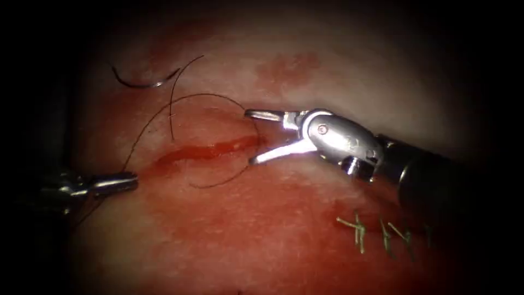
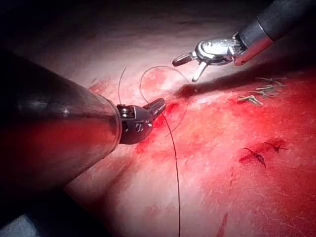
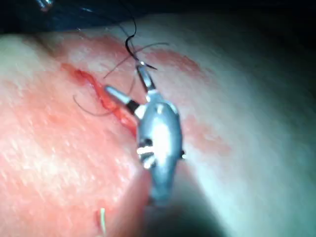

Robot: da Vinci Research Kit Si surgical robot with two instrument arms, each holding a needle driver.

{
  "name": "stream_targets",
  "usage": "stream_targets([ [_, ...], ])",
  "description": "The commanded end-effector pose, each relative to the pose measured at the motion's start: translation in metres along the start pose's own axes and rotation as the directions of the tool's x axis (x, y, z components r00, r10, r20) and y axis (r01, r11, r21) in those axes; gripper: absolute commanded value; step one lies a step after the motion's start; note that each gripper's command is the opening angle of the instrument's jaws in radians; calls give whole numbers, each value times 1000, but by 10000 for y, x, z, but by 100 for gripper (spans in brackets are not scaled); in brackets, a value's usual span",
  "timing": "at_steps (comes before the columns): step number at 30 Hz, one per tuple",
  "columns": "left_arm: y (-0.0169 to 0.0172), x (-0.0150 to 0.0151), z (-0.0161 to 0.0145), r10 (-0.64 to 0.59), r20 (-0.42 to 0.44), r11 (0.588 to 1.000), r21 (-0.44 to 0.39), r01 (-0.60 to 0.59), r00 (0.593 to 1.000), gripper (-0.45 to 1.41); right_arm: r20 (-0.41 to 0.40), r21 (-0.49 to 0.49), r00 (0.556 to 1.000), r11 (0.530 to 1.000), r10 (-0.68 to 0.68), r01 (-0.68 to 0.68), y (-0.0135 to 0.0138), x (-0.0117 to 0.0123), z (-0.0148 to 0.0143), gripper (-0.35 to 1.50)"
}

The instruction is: Wound Closure

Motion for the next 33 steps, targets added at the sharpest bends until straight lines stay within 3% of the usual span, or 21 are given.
stream_targets([
  [1, 2, -2, 6, 1, -6, 1000, 0, -1, 1000, -45, -9, -1, 1000, 1000, 0, 0, 10, -1, -1, 145],
  [4, 3, -2, 4, 3, -9, 1000, 0, -3, 1000, -45, -35, -33, 999, 999, 12, -13, 20, 1, -10, 146],
  [8, 2, 2, 2, 4, -24, 1000, 0, -4, 1000, -45, -2, -115, 1000, 993, -26, 26, 35, -4, -15, 145],
  [9, 2, 4, 1, 4, -26, 1000, 1, -4, 1000, -45, 2, -115, 1000, 993, -27, 27, 38, -9, -14, 128],
  [11, 1, 6, 1, 4, -30, 1000, 1, -4, 1000, -45, 29, -89, 999, 996, -26, 29, 46, -15, -12, 9],
  [12, 1, 7, 0, 4, -33, 1000, 1, -4, 999, -45, 32, -94, 999, 995, -26, 29, 50, -18, -11, -35],
  [19, 0, 8, 5, -2, -86, 1000, 2, 2, 996, -45, 72, -57, 997, 998, -27, 31, 49, -67, 37, -35],
  [22, -1, 6, 7, -15, -86, 1000, 1, 15, 996, -45, 57, -43, 998, 999, -14, 16, 44, -75, 50, -35],
  [24, 0, 1, 15, -46, -89, 999, 0, 46, 995, -45, 36, -20, 999, 1000, -4, 5, 36, -77, 66, -35],
  [33, 10, -32, 50, -104, -50, 995, 6, 104, 993, -45, -40, 7, 999, 1000, 7, -6, 26, -59, 84, -35],
])
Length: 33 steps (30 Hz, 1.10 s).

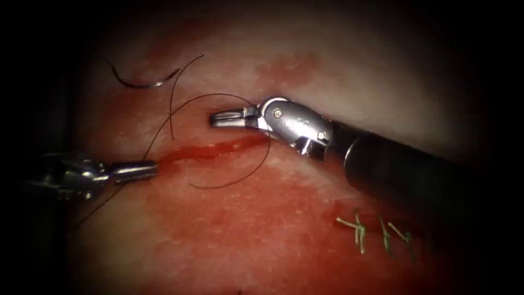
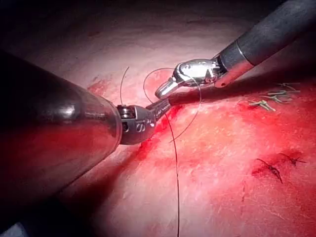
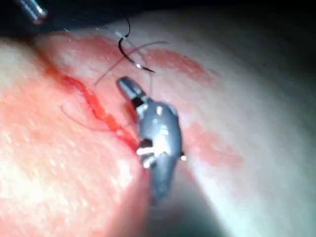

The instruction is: Wound Closure

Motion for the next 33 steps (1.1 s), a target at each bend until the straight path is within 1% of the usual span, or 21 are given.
stream_targets([
  [1, 5, -13, 15, -11, 14, 1000, 6, 11, 1000, -45, -21, 8, 1000, 1000, -1, 1, -3, 6, 15, -35],
  [8, 19, -33, 32, -33, 30, 999, -3, 33, 999, -45, -51, 5, 999, 1000, -2, 2, -12, 15, 25, -35],
  [13, 28, -26, 47, -37, 40, 999, -19, 38, 999, -45, -63, -14, 998, 1000, -4, 3, -12, 16, 44, -35],
  [14, 30, -24, 50, -37, 39, 999, -21, 37, 999, -45, -66, -17, 998, 1000, -4, 3, -12, 16, 49, -32],
  [16, 32, -20, 53, -35, 38, 999, -27, 36, 999, -45, -76, -27, 997, 1000, -6, 4, -11, 16, 54, 14],
  [17, 33, -18, 54, -34, 37, 999, -30, 35, 999, -45, -83, -39, 997, 999, -7, 4, -11, 16, 57, 42],
  [20, 34, -11, 53, -34, 36, 999, -29, 35, 999, -45, -73, -83, 997, 997, -7, 0, -9, 15, 62, 108],
  [22, 35, -5, 50, -34, 34, 999, -29, 35, 999, -45, -61, -104, 998, 995, -5, -1, -7, 14, 62, 123],
  [24, 35, 1, 46, -34, 35, 999, -30, 35, 999, -45, -58, -108, 998, 994, -5, -1, -6, 13, 61, 130],
  [33, 37, 36, 38, -34, 23, 999, -29, 35, 999, -45, -51, -104, 999, 995, -6, 1, -9, 13, 64, 130],
])
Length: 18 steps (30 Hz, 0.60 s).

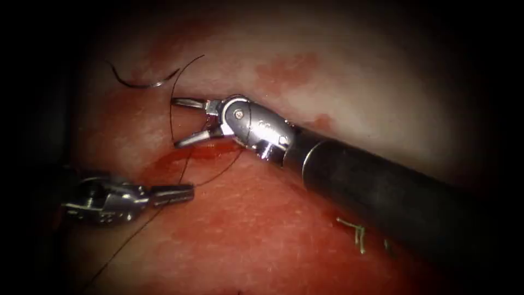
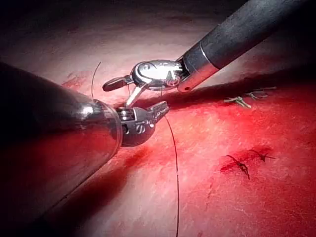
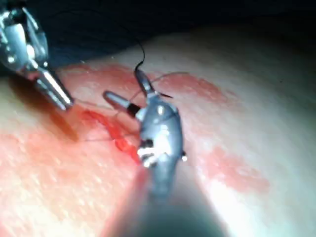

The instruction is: Wound Closure

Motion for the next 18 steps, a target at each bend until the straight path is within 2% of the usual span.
stream_targets([
  [1, 3, 3, 7, 0, -5, 1000, 0, 0, 1000, -45, 1, 5, 1000, 1000, -3, 3, 3, -3, 10, 130],
  [10, 2, 49, 1, -8, -19, 1000, -17, 7, 1000, -45, 21, 18, 1000, 1000, -8, 8, -2, -6, 12, 126],
  [18, -25, 61, -11, 60, -27, 998, -28, -61, 998, -45, 71, 56, 997, 998, -25, 21, -14, -18, 14, 121],
])
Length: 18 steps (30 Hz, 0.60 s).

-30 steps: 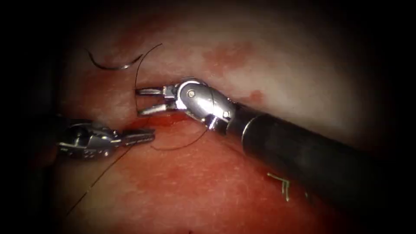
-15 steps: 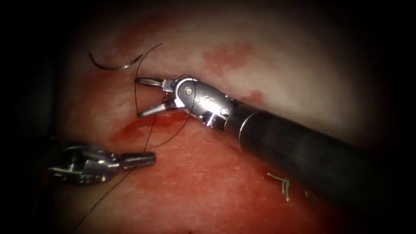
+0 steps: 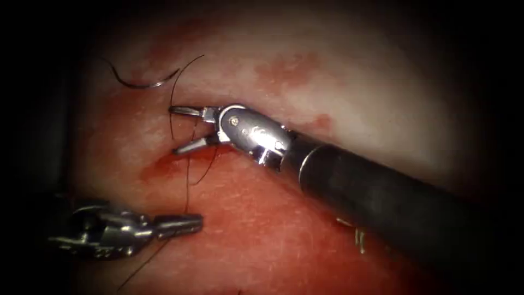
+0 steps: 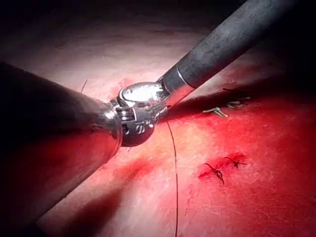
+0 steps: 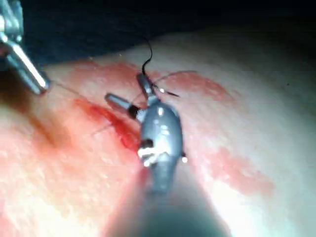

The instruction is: Wound Closure

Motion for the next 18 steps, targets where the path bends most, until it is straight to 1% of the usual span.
stream_targets([
  [1, -2, -3, 6, 9, -9, 1000, -7, -9, 1000, -45, 4, 5, 1000, 1000, -5, 5, 0, -6, 10, 121],
  [6, -21, 0, 2, 13, -48, 1000, -6, -13, 999, -45, 29, 20, 999, 1000, -13, 13, -6, -12, 15, 118],
  [11, -35, -3, 4, 67, -67, 998, -7, -68, 995, -45, 52, 38, 999, 999, -15, 13, -11, -10, 16, 118],
  [12, -38, -5, 4, 70, -71, 997, -8, -71, 995, -45, 56, 43, 998, 999, -15, 13, -12, -9, 16, 121],
  [14, -55, -16, 3, 98, -91, 995, -11, -100, 991, -45, 67, 53, 998, 998, -16, 13, -16, -6, 15, 125],
  [17, -88, -48, 3, 159, -132, 987, 8, -159, 979, -45, 59, 66, 998, 998, -17, 13, -22, -2, 12, 126],
  [18, -91, -52, 2, 167, -138, 986, 8, -168, 976, -45, 59, 67, 998, 998, -17, 13, -22, -1, 11, 126],
])
